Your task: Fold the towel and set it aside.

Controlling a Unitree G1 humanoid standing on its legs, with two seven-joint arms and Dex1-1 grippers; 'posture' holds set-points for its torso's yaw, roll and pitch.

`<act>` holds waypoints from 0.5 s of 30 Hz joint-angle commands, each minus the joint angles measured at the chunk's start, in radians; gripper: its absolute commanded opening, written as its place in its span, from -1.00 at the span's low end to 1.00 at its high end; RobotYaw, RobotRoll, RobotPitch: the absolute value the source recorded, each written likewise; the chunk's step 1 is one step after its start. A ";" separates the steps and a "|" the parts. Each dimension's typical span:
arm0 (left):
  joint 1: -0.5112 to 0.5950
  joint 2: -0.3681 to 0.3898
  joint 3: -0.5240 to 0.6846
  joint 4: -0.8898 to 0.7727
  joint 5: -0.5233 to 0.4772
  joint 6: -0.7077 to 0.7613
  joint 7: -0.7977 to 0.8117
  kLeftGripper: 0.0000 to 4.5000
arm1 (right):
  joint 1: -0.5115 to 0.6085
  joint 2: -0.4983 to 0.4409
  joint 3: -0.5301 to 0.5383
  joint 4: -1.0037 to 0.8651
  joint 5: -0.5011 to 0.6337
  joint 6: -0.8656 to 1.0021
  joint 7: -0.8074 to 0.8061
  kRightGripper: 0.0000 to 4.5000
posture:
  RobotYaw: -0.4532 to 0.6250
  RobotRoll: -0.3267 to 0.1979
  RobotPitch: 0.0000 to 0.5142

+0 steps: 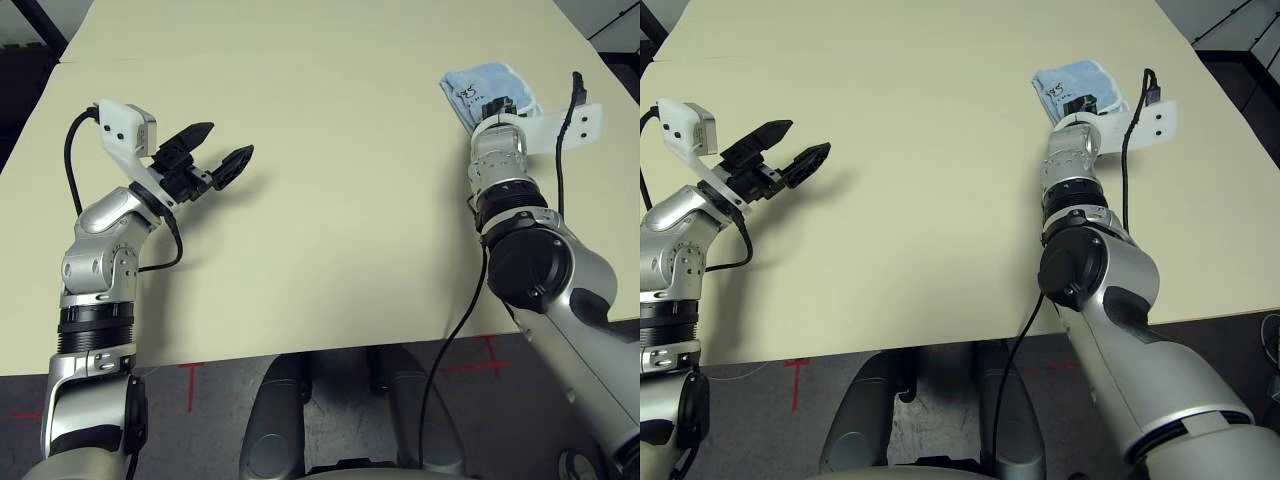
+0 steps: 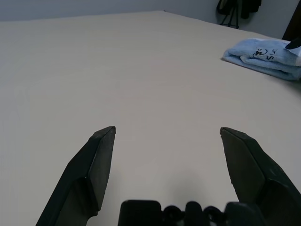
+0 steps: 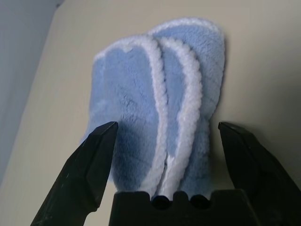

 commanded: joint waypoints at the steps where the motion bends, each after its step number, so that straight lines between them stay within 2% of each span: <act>1: -0.009 -0.014 -0.016 0.014 0.014 -0.016 -0.004 1.00 | 0.110 0.023 0.054 -0.246 -0.017 0.157 -0.099 0.98 | -0.28 0.25 -0.15; 4: -0.013 -0.022 -0.018 0.017 0.016 -0.018 -0.004 1.00 | 0.214 0.000 0.128 -0.486 -0.031 0.339 -0.122 0.98 | -0.30 0.25 -0.15; 7: -0.015 -0.025 -0.018 0.024 0.019 -0.022 -0.004 1.00 | 0.269 -0.090 0.237 -0.598 -0.081 0.471 -0.004 0.98 | -0.30 0.25 -0.15; 11: -0.016 -0.035 -0.015 0.026 0.021 -0.022 0.014 1.00 | 0.276 -0.187 0.349 -0.574 -0.170 0.483 0.178 0.98 | -0.29 0.25 -0.15; 15: -0.007 -0.050 -0.007 0.025 0.042 -0.026 0.072 1.00 | 0.257 -0.253 0.477 -0.453 -0.284 0.350 0.442 0.98 | -0.25 0.25 -0.16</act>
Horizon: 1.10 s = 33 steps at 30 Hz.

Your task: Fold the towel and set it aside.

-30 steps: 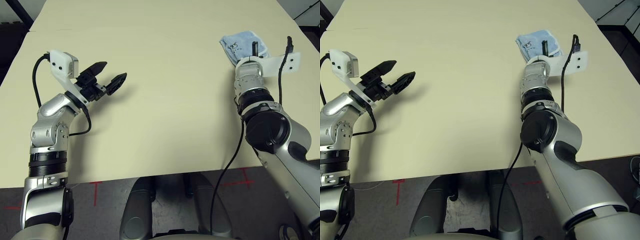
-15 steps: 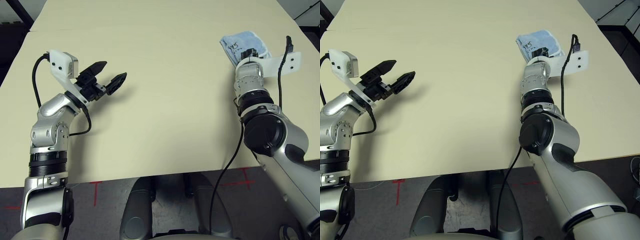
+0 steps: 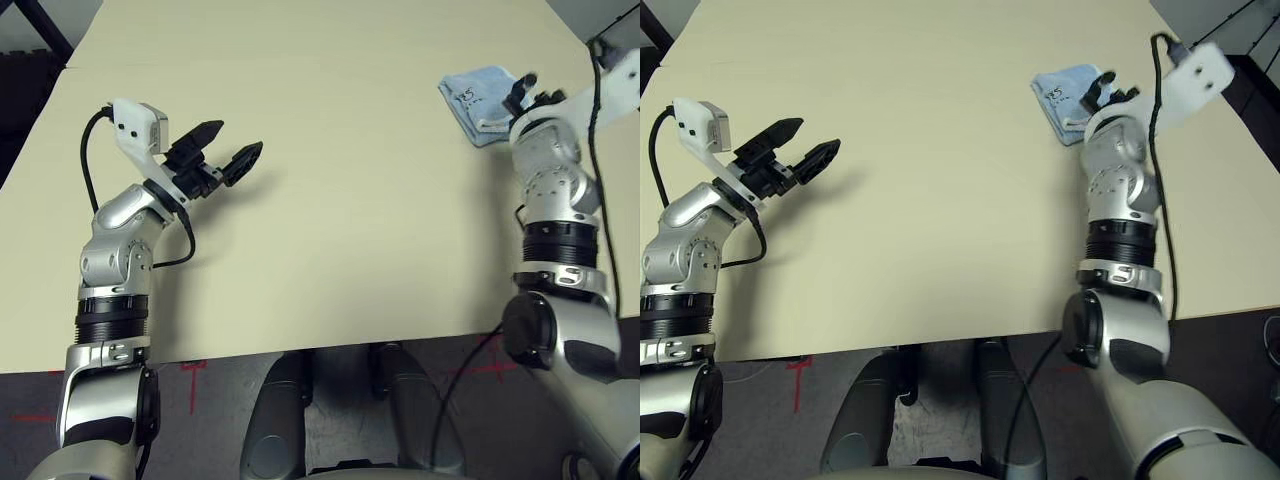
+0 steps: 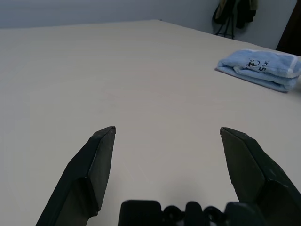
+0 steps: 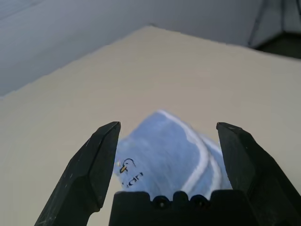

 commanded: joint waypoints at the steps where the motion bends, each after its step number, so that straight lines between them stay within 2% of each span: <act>1: 0.011 -0.019 0.004 0.001 0.040 -0.010 0.074 1.00 | -0.012 -0.031 0.098 0.151 -0.103 -0.161 0.239 0.98 | -0.24 0.25 -0.16; 6: 0.010 -0.090 0.015 0.016 0.121 -0.029 0.285 1.00 | -0.077 -0.044 0.113 0.492 -0.164 -0.483 0.496 0.98 | -0.16 0.25 -0.13; 9: -0.010 -0.127 0.029 0.076 0.217 -0.087 0.471 1.00 | -0.112 -0.039 0.108 0.642 -0.182 -0.620 0.615 0.98 | -0.16 0.25 -0.13; 12: -0.038 -0.154 0.056 0.161 0.287 -0.172 0.639 1.00 | -0.121 -0.044 0.105 0.740 -0.212 -0.689 0.646 0.98 | -0.08 0.25 -0.14; 16: -0.076 -0.128 0.071 0.298 0.357 -0.327 0.749 1.00 | -0.142 -0.043 0.029 0.792 -0.173 -0.676 0.581 0.98 | -0.06 0.25 -0.15; 21: -0.115 -0.087 0.070 0.450 0.368 -0.433 0.743 1.00 | -0.141 -0.044 -0.017 0.803 -0.176 -0.661 0.527 0.98 | -0.12 0.25 -0.17; 25: -0.154 -0.041 0.075 0.571 0.336 -0.497 0.648 1.00 | -0.123 -0.049 -0.029 0.795 -0.180 -0.660 0.559 0.98 | -0.17 0.25 -0.17; 30: -0.171 -0.008 0.084 0.632 0.291 -0.523 0.507 1.00 | -0.106 -0.054 -0.034 0.792 -0.182 -0.661 0.582 0.98 | -0.18 0.25 -0.17; 33: -0.177 0.000 0.099 0.649 0.270 -0.516 0.476 1.00 | -0.095 -0.055 -0.039 0.790 -0.180 -0.663 0.579 0.98 | -0.19 0.25 -0.17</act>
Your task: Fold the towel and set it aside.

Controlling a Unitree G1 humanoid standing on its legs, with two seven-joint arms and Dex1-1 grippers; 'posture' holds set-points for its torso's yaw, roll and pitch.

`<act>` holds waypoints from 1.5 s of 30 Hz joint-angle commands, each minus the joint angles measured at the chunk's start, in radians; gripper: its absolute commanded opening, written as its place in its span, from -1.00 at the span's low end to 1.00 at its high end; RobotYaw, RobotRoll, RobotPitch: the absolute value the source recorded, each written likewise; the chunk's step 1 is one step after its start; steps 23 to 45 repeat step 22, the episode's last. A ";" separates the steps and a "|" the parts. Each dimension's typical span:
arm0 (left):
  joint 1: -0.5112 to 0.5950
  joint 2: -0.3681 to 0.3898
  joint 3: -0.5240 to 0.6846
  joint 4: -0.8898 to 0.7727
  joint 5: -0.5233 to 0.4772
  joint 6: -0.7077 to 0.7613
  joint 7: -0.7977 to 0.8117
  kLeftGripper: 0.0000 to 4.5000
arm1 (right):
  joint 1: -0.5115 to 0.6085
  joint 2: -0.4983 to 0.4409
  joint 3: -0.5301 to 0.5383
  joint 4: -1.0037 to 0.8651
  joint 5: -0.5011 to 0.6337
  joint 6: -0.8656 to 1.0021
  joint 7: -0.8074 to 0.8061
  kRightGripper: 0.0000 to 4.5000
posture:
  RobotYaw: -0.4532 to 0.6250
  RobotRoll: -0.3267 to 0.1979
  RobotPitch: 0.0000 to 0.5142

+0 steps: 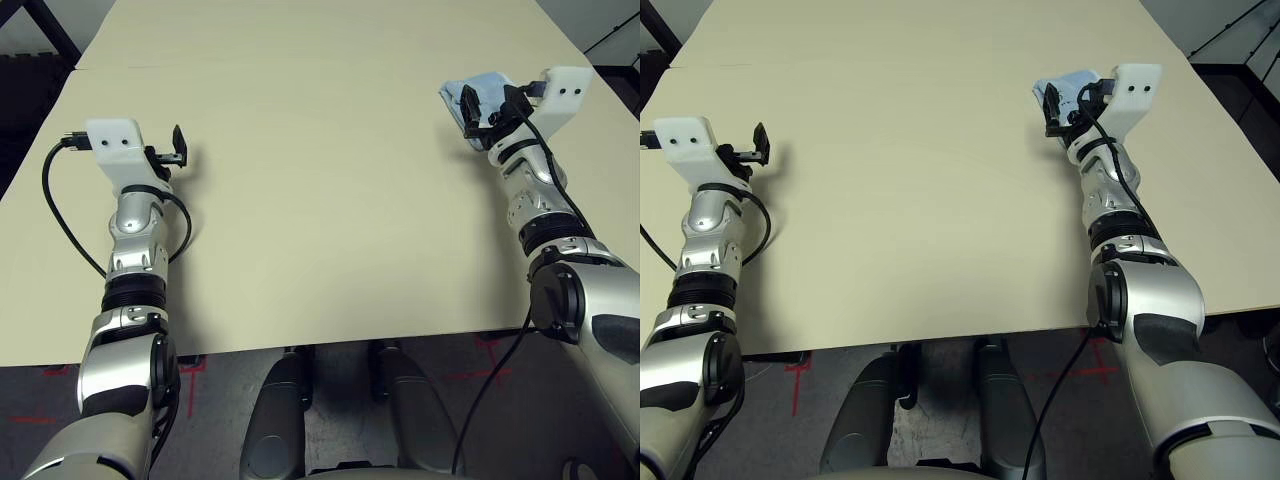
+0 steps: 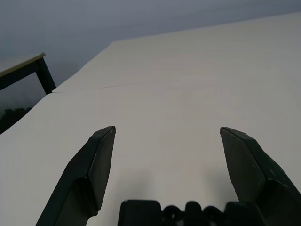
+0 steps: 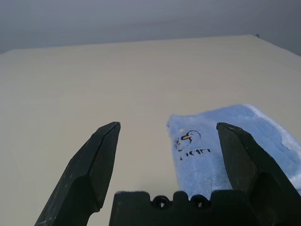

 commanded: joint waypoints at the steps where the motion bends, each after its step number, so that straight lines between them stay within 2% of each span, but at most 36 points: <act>1: 0.001 0.013 0.016 0.034 -0.028 -0.004 -0.037 1.00 | 0.028 -0.015 -0.023 0.006 0.007 0.006 -0.005 0.98 | -0.19 0.25 -0.17; 45: -0.028 0.029 0.020 0.072 -0.042 -0.006 -0.076 1.00 | 0.036 -0.010 -0.028 0.006 -0.014 0.008 -0.029 0.98 | -0.20 0.25 -0.18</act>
